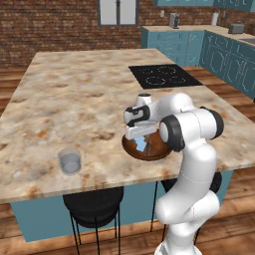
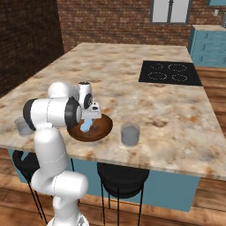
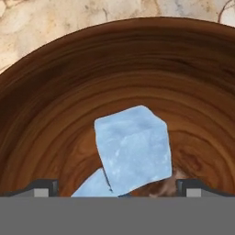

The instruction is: There are four ice cubes in the ice bowl. Place two ice cubes in each glass of water.

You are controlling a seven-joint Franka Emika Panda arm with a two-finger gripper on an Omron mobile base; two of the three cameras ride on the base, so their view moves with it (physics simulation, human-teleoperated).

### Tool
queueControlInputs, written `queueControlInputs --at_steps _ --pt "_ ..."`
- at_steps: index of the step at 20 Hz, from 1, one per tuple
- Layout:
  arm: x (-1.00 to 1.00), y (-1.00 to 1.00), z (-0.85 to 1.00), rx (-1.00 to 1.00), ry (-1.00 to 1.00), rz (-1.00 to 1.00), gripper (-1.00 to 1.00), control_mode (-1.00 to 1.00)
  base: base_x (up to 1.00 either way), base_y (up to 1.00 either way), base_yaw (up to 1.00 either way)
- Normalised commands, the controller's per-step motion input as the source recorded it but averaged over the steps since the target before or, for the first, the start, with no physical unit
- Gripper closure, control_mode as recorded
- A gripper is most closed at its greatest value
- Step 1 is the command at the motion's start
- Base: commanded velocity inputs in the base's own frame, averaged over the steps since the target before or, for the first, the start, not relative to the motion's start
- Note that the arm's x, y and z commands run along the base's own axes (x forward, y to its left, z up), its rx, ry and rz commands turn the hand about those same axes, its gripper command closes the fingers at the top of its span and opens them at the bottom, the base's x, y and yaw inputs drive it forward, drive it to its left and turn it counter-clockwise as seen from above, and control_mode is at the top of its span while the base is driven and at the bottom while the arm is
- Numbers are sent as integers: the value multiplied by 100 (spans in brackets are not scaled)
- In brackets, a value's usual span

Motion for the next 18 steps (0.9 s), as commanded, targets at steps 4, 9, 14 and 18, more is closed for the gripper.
queueControlInputs --at_steps 4,9,14,18 --pt "15 0 0 0 1 0 -100 -100 0 0 0" --pt "11 0 -4 0 1 0 -100 -100 0 0 0" --pt "0 0 -5 0 2 0 -100 -100 0 0 0" --pt "-6 0 -3 0 3 0 -100 -100 0 0 0"
